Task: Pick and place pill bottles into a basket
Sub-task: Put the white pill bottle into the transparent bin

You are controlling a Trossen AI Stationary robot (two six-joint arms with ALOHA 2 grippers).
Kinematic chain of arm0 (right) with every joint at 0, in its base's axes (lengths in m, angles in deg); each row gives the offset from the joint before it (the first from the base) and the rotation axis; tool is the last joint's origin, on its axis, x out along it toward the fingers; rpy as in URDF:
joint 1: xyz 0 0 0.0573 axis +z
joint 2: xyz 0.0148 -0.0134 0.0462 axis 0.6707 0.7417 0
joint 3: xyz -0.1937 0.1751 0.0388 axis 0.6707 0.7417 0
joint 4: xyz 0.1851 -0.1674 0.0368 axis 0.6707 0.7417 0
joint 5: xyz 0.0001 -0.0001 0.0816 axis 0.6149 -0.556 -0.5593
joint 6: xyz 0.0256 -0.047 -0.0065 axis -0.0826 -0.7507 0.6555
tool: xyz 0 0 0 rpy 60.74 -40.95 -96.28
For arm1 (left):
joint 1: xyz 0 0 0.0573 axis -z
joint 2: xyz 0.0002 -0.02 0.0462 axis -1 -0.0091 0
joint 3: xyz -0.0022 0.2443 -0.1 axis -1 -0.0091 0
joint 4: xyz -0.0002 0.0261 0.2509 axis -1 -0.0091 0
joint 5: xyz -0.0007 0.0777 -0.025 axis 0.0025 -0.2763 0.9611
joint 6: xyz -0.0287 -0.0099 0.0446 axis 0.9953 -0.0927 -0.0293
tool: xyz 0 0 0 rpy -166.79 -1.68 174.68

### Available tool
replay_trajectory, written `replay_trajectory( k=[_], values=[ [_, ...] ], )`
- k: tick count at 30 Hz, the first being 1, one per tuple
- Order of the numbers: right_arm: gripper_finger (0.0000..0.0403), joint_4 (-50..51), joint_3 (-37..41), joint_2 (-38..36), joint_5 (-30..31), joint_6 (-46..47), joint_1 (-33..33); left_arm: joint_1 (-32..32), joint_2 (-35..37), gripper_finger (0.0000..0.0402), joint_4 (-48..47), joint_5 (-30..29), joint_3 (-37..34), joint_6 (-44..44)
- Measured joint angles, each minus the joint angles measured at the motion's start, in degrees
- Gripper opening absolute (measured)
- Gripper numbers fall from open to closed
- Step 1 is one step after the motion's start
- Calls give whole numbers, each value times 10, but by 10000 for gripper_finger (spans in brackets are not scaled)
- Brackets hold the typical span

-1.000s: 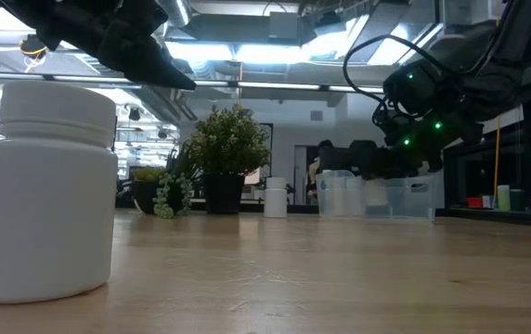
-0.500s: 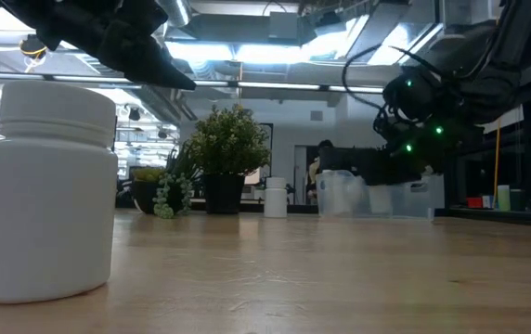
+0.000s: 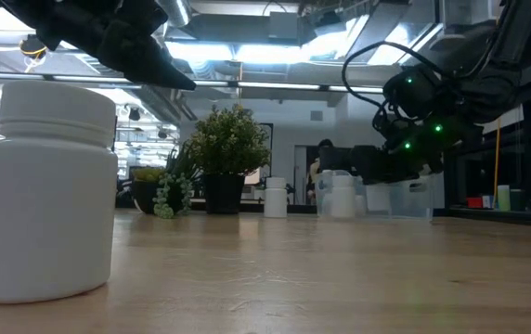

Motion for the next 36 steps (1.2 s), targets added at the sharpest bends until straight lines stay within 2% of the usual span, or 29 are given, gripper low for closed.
replay_trajectory(
  k=[7, 12, 15, 26, 33, 36],
  values=[
    [156, -1, 0, 0, -3, 1, 0, 0, 0, 3, 0, 0, 0, 0],
    [225, -2, 0, 0, -3, 1, 0, 0, 0, 3, 0, 0, 0, 0],
    [244, -3, 0, -1, -3, 1, 0, 0, 0, 6, 0, 0, 0, 0],
    [251, -43, 0, -1, -3, -30, 0, 0, 0, 4, 0, 0, 0, 1],
    [252, -64, 0, -27, -58, -57, 0, 0, 0, 5, 0, 0, 0, 1],
    [252, -64, 0, -44, -62, -67, 0, 0, 0, 3, 0, 0, 0, 1]
  ],
)
